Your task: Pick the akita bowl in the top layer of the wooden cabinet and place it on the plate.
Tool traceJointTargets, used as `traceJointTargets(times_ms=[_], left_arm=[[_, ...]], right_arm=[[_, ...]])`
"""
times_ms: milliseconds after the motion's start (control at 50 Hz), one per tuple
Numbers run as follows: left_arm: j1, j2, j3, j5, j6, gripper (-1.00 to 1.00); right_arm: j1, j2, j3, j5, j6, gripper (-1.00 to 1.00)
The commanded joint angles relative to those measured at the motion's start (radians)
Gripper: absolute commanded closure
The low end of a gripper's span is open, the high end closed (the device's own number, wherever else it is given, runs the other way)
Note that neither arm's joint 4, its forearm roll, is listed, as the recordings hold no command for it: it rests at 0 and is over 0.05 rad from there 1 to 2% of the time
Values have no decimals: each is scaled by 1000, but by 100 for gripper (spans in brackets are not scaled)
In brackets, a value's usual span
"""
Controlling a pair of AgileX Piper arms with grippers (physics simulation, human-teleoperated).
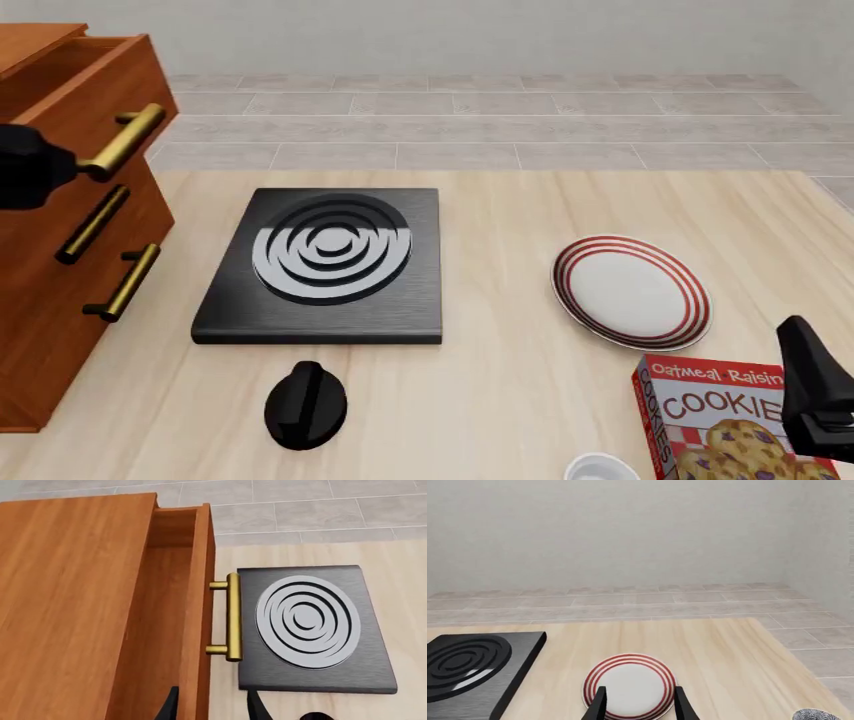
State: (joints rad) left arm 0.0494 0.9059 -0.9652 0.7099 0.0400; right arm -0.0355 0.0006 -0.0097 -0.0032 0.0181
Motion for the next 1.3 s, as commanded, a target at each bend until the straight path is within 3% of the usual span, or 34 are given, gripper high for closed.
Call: traceJointTargets(times_ms=[20,720,1300], left_arm=[[-56,72,38,15,-3,-100],[-122,105,50,21,-98,-100],[-181,138,16,21,-129,-100]], right_arm=[[0,0,0,0,0,-100],[-4,0,-1,-1,2,-100],[-8,0,-3,-1,4,-100]])
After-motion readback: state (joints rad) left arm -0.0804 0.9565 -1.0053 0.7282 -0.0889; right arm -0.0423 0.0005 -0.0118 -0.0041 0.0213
